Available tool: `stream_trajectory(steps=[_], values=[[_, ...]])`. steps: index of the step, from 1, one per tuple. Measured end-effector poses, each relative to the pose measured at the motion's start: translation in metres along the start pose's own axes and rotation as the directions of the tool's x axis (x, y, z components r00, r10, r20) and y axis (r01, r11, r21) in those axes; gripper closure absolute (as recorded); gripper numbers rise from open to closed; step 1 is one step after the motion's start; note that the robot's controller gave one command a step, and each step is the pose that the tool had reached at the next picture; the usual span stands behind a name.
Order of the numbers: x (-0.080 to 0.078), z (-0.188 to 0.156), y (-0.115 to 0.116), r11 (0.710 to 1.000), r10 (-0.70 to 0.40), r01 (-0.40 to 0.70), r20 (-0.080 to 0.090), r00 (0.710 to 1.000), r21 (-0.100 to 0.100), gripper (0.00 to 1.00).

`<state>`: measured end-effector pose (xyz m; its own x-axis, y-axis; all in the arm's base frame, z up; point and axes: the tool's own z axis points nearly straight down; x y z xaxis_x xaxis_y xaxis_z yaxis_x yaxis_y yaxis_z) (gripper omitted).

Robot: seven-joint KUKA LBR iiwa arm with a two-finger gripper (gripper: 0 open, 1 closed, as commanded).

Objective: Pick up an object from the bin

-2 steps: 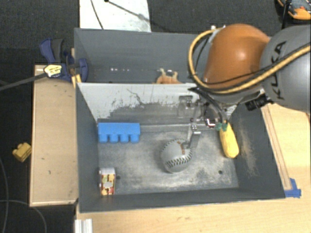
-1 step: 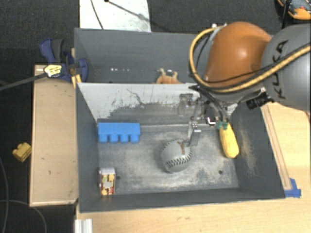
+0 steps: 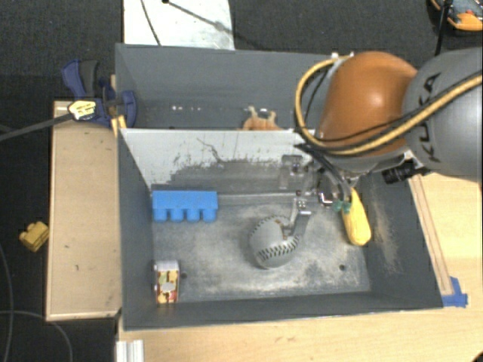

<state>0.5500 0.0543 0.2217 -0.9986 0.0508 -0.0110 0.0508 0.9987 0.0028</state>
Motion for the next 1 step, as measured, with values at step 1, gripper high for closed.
stream_trajectory(steps=[1], values=[[0.0075, 0.0464, 0.0038, 1.0, 0.03, -0.03, -0.009, 1.0, 0.003, 0.0]])
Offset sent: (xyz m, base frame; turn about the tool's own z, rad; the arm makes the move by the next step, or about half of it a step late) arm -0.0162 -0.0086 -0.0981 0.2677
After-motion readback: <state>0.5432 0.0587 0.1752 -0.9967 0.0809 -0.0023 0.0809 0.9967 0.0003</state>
